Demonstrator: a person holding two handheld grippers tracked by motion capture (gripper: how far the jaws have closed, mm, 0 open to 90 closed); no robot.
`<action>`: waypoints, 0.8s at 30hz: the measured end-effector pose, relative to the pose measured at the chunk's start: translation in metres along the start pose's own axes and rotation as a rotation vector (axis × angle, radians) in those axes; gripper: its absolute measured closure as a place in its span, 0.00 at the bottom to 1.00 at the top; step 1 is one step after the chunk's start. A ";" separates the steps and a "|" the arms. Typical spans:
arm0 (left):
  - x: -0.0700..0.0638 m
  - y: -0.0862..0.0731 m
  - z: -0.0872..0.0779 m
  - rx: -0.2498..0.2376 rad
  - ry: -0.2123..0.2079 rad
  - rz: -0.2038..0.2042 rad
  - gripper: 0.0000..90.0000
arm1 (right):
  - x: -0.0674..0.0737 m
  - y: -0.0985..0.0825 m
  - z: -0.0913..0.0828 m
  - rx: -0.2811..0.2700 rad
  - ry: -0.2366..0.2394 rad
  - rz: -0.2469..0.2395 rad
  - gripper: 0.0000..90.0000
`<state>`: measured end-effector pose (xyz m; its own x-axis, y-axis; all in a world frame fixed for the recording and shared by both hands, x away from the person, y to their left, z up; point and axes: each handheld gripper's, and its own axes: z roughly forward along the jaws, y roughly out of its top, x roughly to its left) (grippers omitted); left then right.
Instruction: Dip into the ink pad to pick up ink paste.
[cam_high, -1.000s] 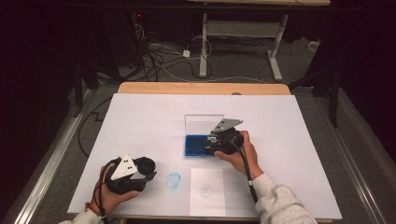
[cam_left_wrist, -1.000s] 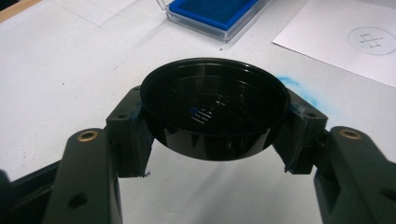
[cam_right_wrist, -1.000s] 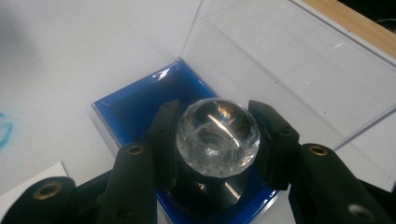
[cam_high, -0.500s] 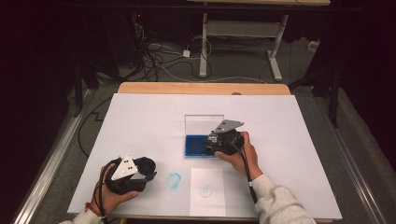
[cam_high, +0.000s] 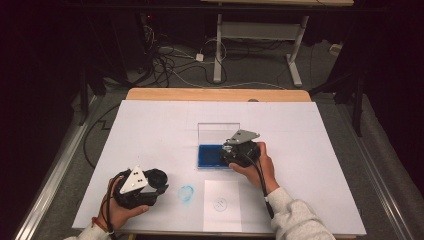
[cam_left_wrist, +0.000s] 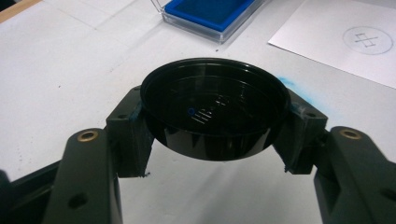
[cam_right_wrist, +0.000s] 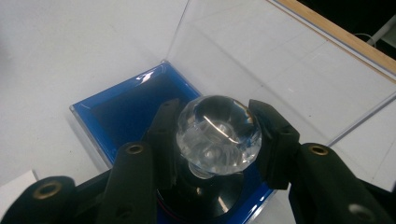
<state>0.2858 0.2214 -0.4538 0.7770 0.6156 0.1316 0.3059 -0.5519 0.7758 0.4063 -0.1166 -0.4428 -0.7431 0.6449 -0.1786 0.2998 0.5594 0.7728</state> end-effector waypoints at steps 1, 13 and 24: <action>0.000 0.000 0.000 0.000 -0.001 0.002 0.41 | 0.000 0.000 -0.001 0.004 0.002 0.004 0.64; 0.000 0.000 -0.001 -0.003 -0.010 0.011 0.41 | 0.002 0.000 -0.001 0.020 -0.012 -0.027 0.64; -0.002 0.001 0.000 -0.002 -0.015 0.020 0.41 | 0.008 0.000 -0.002 0.021 -0.046 -0.047 0.64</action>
<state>0.2850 0.2196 -0.4535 0.7914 0.5956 0.1379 0.2889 -0.5630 0.7743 0.3995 -0.1126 -0.4433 -0.7286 0.6406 -0.2424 0.2780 0.6000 0.7501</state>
